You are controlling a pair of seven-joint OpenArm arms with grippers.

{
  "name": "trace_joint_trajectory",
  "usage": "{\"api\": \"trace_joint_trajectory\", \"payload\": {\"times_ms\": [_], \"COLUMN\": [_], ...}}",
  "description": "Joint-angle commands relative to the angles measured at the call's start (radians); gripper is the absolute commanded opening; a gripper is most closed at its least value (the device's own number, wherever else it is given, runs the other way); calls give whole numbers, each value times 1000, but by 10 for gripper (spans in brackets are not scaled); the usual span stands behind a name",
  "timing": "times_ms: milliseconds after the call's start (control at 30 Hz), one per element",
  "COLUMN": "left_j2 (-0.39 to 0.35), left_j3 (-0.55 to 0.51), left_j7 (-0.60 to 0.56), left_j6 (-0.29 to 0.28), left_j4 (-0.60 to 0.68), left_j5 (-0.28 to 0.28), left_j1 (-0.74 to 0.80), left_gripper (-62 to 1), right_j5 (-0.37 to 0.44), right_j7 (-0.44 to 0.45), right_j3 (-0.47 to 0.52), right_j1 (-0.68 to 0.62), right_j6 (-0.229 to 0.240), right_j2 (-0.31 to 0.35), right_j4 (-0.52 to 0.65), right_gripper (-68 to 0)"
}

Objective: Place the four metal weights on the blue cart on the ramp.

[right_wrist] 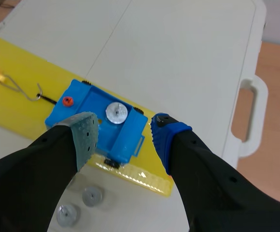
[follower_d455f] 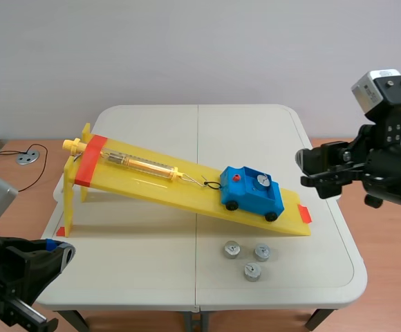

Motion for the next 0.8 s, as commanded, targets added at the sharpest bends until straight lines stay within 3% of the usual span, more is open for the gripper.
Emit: {"api": "trace_joint_trajectory", "payload": {"times_ms": [0, 333, 433, 767], "left_j2": [3, 3, 2, 2], "left_j3": [-14, -14, -14, -14], "left_j7": [-103, -103, -103, -103], "left_j6": [-25, -25, -25, -25], "left_j4": [51, 51, 51, 51], "left_j5": [-66, -66, -66, -66], "left_j1": [-20, -20, -20, -19], "left_gripper": [-580, -580, -580, -580], "right_j5": [97, 96, 77, -128], "right_j7": [96, 40, 47, 160], "right_j3": [14, 88, 77, -88], "right_j1": [-13, -283, -310, -199], "right_j6": [48, 47, 47, 13], "right_j2": [94, 214, 204, 108], "right_j4": [135, 341, 334, 152], "right_gripper": [-411, -411, -411, -411]}}
